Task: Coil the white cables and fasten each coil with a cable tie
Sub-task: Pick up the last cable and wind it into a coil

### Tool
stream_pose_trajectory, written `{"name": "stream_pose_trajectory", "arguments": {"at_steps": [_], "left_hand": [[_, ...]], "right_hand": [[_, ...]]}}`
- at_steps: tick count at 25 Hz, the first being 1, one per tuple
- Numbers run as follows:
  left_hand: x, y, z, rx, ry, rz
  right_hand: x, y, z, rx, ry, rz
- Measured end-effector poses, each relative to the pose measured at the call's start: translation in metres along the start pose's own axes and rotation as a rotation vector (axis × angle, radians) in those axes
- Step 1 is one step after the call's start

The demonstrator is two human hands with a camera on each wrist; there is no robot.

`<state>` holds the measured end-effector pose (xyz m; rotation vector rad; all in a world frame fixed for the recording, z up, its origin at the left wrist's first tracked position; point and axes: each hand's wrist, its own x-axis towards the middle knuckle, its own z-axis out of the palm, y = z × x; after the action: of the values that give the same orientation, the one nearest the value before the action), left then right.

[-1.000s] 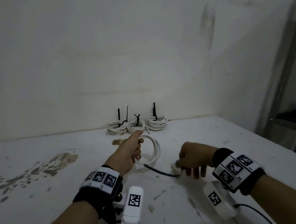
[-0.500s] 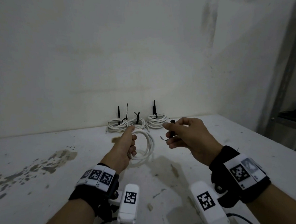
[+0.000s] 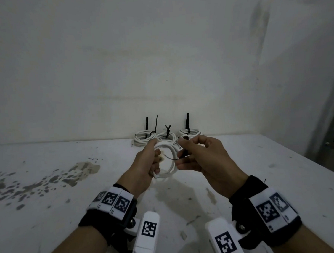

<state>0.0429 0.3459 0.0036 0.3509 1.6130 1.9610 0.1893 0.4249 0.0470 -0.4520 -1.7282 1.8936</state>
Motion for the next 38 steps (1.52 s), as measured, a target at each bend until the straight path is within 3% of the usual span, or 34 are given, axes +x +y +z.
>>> {"name": "stream_pose_trajectory", "arguments": {"at_steps": [5, 10, 15, 20, 31, 38], "left_hand": [[-0.001, 0.01, -0.009, -0.025, -0.084, 0.016], [-0.006, 0.023, -0.03, -0.023, -0.203, -0.044], [-0.003, 0.039, -0.05, -0.087, -0.013, 0.021], [-0.005, 0.051, -0.064, 0.222, 0.179, 0.236], [0.004, 0.06, -0.089, 0.332, 0.248, 0.311], [0.014, 0.054, -0.096, 0.442, 0.251, 0.388]], "right_hand": [[0.019, 0.007, 0.019, 0.203, -0.052, -0.013], [0.029, 0.014, 0.04, 0.005, -0.07, -0.196], [0.036, 0.013, 0.061, -0.135, -0.067, -0.25], [0.06, 0.017, 0.089, -0.495, 0.11, -0.418], [0.071, 0.035, 0.129, -0.737, 0.091, -0.618], [0.071, 0.036, 0.129, -0.847, 0.057, -0.562]]}}
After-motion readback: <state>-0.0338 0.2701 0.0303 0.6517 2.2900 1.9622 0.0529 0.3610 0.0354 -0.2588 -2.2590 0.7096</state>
